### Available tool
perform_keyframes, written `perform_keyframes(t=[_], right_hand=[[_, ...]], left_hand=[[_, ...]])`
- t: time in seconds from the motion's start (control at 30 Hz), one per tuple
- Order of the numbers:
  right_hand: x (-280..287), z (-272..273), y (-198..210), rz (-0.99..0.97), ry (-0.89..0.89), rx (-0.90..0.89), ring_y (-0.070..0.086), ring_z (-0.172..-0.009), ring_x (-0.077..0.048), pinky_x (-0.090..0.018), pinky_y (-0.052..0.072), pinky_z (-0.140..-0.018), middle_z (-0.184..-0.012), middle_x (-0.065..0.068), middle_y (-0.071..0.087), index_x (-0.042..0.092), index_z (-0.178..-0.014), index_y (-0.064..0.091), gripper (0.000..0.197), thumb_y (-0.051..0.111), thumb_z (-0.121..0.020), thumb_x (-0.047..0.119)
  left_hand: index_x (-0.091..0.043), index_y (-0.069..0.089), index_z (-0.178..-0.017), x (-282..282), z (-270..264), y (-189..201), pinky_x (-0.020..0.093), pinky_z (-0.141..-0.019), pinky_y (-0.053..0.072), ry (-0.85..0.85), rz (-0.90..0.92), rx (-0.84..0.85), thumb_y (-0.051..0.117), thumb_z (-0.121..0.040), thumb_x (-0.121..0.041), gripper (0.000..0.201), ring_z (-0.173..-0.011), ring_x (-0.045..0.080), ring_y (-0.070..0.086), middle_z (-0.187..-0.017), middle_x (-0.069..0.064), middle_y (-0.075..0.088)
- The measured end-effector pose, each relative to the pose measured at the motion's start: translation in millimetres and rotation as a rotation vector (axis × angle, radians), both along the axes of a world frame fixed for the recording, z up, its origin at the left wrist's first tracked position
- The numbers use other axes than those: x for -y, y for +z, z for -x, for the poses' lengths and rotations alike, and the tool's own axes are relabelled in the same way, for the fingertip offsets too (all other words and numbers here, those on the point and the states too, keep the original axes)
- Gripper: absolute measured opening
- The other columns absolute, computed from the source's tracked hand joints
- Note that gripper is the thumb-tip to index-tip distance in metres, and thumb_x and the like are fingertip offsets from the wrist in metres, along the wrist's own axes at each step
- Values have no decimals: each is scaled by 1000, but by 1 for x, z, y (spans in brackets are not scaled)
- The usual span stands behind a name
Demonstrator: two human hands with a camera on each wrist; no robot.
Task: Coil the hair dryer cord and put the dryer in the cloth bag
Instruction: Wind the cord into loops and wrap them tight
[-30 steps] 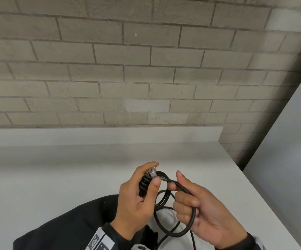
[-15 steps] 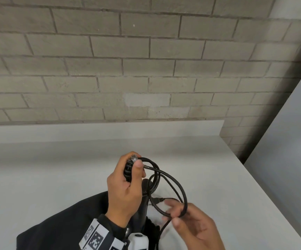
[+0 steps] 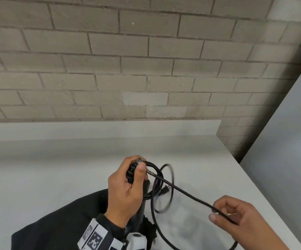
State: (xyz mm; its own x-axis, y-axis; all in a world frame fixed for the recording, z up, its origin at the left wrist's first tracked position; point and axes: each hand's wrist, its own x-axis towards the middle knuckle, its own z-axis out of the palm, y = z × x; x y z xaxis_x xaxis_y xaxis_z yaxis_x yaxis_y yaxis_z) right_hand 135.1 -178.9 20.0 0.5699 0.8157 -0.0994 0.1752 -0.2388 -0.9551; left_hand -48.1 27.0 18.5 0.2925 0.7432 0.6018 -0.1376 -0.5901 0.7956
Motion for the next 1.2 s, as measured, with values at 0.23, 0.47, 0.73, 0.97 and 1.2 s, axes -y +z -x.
perform_keyframes(t=[0.23, 0.47, 0.73, 0.97, 1.2], right_hand=[[3, -17, -38, -13, -331, 90, 58, -50, -21, -15, 49, -50, -59, -15, 63, 5, -79, 65, 16, 76, -75, -7], [-42, 62, -38, -509, -391, 531, 56, -69, -17, -21, 45, -63, -83, -3, 59, 14, -79, 59, 19, 75, -69, 15], [-99, 114, -9, -99, 71, -145, 64, -67, -21, -40, 56, -72, -68, -4, 68, 19, -92, 69, 41, 60, -80, 57], [-93, 101, 1, -210, 150, -522, 55, -47, -22, -34, 56, -64, -57, -10, 57, -4, -97, 57, 9, 57, -94, 4], [-39, 42, -5, -163, 110, -173, 44, -49, -13, -20, 37, -47, -56, -3, 57, 16, -82, 73, 4, 70, -83, 14]], left_hand=[[-33, 61, -88, -7, 2, 0, 21, -51, 44, 56, 90, 31, 43, -91, -69, 41, -50, 5, 54, -65, -2, 64], [-30, 61, -88, 0, -2, 0, 17, -54, 44, 50, 84, 13, 43, -91, -69, 43, -52, 4, 56, -66, -4, 65], [-33, 60, -90, 9, -5, 1, 10, -55, 45, 25, 12, -30, 41, -92, -67, 39, -56, 4, 62, -71, -7, 67], [-32, 61, -89, 3, -1, 3, 11, -55, 44, 54, 35, -8, 40, -91, -70, 42, -55, 3, 59, -69, -5, 67], [-35, 60, -93, -10, 5, 3, 20, -53, 48, 12, 78, -37, 41, -90, -70, 40, -56, 6, 59, -71, -3, 68]])
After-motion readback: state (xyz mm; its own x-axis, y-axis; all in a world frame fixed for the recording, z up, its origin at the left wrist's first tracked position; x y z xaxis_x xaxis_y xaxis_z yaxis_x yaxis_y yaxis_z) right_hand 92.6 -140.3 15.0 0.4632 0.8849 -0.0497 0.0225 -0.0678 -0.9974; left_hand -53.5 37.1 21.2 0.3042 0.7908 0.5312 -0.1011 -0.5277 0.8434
